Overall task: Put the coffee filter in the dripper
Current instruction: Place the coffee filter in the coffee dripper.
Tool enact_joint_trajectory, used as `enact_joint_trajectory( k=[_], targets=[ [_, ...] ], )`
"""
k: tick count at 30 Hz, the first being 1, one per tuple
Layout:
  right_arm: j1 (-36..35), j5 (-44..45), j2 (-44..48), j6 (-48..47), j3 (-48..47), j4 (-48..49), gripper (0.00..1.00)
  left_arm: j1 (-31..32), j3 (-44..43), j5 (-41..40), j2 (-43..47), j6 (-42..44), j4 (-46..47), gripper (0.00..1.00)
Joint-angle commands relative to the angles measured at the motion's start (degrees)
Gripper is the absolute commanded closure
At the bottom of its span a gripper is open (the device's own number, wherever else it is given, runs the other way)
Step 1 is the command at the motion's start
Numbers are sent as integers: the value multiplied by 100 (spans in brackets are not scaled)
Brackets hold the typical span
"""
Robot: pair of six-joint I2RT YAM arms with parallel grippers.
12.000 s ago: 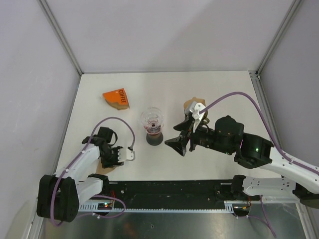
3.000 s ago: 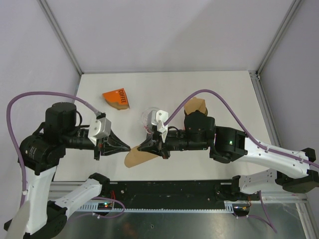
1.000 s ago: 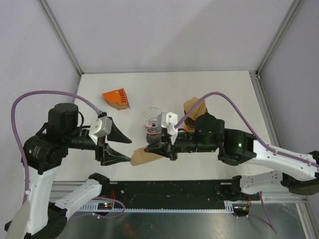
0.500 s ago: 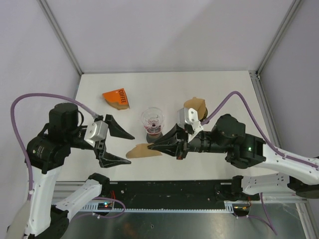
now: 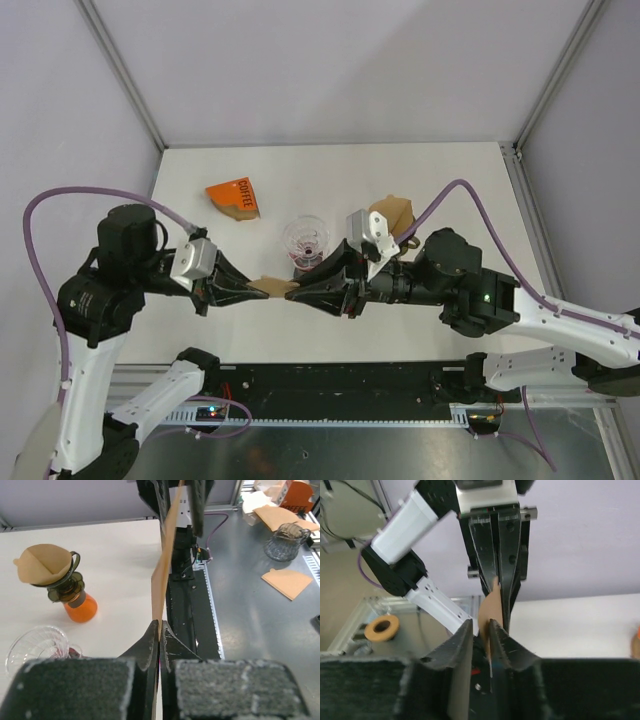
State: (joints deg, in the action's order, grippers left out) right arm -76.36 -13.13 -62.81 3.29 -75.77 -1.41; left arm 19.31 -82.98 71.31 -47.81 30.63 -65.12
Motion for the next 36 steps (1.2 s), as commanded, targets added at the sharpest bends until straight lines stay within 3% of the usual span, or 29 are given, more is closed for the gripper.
enact_joint_trajectory(
  k=[1, 3, 4, 7, 10, 12, 16, 21, 29, 36],
  targets=[
    [29, 157, 177, 147, -17, -786, 59, 14, -177, -674, 82, -89, 80, 100],
    [1, 433, 345, 199, -28, -1148, 35, 85, -147, -997, 84, 203, -169, 100],
    [-14, 644, 408, 216, -75, -1360, 27, 114, -143, -1111, 64, 354, -322, 100],
    [-67, 1008, 376, 218, -385, -1971, 14, 225, -237, -1399, -33, 961, -1011, 100],
    [-274, 1121, -92, 118, -1094, -2685, 8, 311, -345, -1654, -94, 1296, -1445, 100],
    [-501, 1383, -610, -15, -1741, -3167, 9, 341, -338, -1864, -54, 1351, -1498, 100],
    [-677, 1823, -1582, -139, -3143, -4083, 26, 381, -283, -1993, 44, 1403, -1523, 100],
    [-461, 1386, -2142, -207, -4109, -4498, 38, 433, -219, -2016, 77, 1396, -1530, 100],
    [-107, 597, -2552, -176, -4587, -4778, 58, 434, -295, -1925, 85, 1397, -1526, 100],
    [35, 225, -2570, -145, -4552, -4767, 64, 431, -339, -1884, 65, 1405, -1525, 100]
  ],
)
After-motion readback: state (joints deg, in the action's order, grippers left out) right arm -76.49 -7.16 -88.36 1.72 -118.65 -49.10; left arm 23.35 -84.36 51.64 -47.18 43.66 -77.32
